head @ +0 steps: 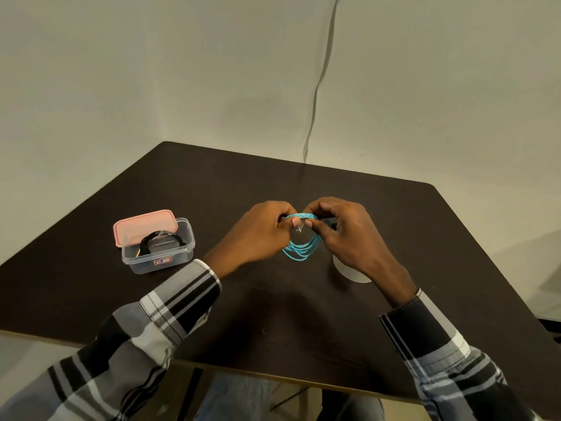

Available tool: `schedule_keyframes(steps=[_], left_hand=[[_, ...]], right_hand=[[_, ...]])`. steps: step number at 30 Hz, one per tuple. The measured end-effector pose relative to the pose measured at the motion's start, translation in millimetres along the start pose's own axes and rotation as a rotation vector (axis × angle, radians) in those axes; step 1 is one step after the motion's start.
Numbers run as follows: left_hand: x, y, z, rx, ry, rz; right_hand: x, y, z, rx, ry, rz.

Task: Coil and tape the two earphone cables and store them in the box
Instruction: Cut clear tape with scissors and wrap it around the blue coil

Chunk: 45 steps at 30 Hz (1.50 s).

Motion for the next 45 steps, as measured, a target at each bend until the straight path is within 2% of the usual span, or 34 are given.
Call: schedule_keyframes(steps=[8, 20, 25, 28, 30, 34, 36, 40, 45], left_hand=[[7, -2, 2, 0.156, -0.488, 0.239], [4, -6, 4, 0.258, -0.723, 0.215], [0, -6, 8, 0.218, -0.652, 0.173], [-3, -6, 8, 0.123, -0.528, 0.106], [-6, -5, 7, 0.031, -0.403, 0.054], [-11, -4, 6, -0.111, -0.006, -0.058], [-11, -4, 5, -0.176, 0.081, -0.106], [-12, -5, 6, -0.267, 0.15, -0.166], [-15, -4, 8, -0.235, 0.024, -0.129]], right_hand=[[7, -5, 0, 0.022, 0.138, 0.072], [-1, -10, -6, 0.049, 0.308, 0.011], [-5, -11, -12, -0.022, 0.409, -0.009], [-7, -12, -14, -0.053, 0.432, -0.028], [-9, -13, -16, -0.095, 0.454, -0.045], [-11, -16, -17, -0.194, 0.523, -0.056], [-10, -18, -16, -0.242, 0.603, -0.034], [-6, -18, -16, -0.335, 0.767, 0.004], [-4, -18, -16, -0.36, 0.81, 0.031]])
Point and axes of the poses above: each hand's wrist, its own y-axis towards the middle knuckle, its own x-axis out of the back of the hand, z = x × y, the point moved 1 cm from there along y, towards the middle knuckle, and after that the axes turned 6 degrees about z, right-handed, at the moved point
